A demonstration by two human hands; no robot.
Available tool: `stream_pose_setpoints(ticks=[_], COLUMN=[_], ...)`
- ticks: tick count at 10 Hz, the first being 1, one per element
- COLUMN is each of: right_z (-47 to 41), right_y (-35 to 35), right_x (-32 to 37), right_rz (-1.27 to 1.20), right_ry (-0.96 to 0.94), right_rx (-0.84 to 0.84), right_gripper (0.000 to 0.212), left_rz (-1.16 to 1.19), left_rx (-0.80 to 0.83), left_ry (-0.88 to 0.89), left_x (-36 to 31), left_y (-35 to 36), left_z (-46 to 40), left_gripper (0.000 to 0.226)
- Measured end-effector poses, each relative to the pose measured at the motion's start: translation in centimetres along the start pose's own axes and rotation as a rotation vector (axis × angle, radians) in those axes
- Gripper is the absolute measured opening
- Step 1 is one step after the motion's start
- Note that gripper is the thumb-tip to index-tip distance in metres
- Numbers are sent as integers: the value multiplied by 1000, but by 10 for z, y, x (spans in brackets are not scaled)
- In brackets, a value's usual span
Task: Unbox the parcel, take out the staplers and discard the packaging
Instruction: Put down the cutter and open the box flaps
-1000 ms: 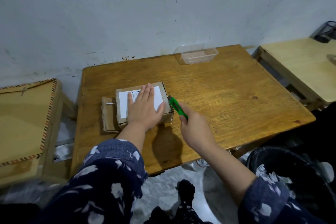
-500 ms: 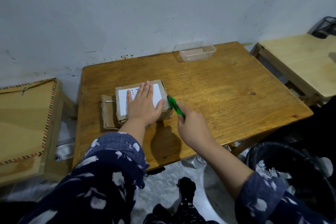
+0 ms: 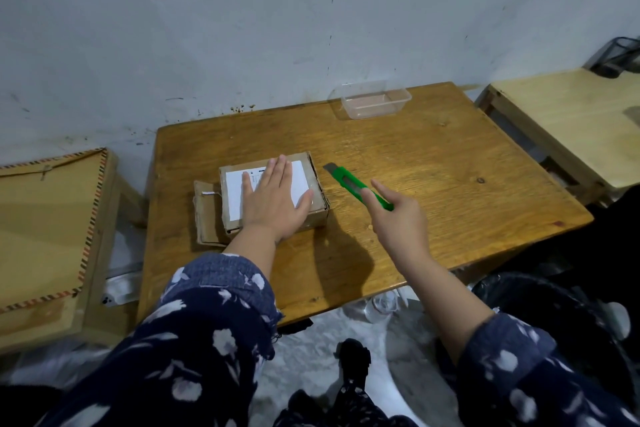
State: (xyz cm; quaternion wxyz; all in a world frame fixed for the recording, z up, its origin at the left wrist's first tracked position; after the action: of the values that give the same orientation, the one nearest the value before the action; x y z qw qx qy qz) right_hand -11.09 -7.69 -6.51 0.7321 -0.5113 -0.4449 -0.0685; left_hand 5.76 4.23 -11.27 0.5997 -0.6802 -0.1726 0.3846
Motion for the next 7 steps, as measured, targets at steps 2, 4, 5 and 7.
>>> stream_pose_setpoints(ticks=[2,4,5,7], right_z=[-15,-28,-41,-81], right_y=[8,12,17,41], right_x=[-6,3,7,12], right_rz=[-411,-447,-387,-162], right_ry=[281,293,253,128], right_rx=[120,220,221,167], right_gripper=[36,28,22,28], left_rz=[24,26,28,38], left_rx=[10,3,1,-11], left_ry=[-2,-5,-4,-5], left_x=[0,1,1,0], left_y=[0,0,0,0], left_z=[0,0,0,1], left_gripper=[74,75,75,74])
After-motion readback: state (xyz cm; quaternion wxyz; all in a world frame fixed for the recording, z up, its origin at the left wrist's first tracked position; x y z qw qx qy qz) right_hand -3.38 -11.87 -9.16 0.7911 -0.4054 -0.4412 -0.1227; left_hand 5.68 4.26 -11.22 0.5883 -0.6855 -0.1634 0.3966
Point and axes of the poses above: each hand's wrist, its own z-axis away from the middle knuckle, its own y-axis out of the palm, x = y × z, the point moved 2 cm from there along -z, towards the middle knuckle, and after that the axes turned 12 degrees about z, right-handed, at the moved point
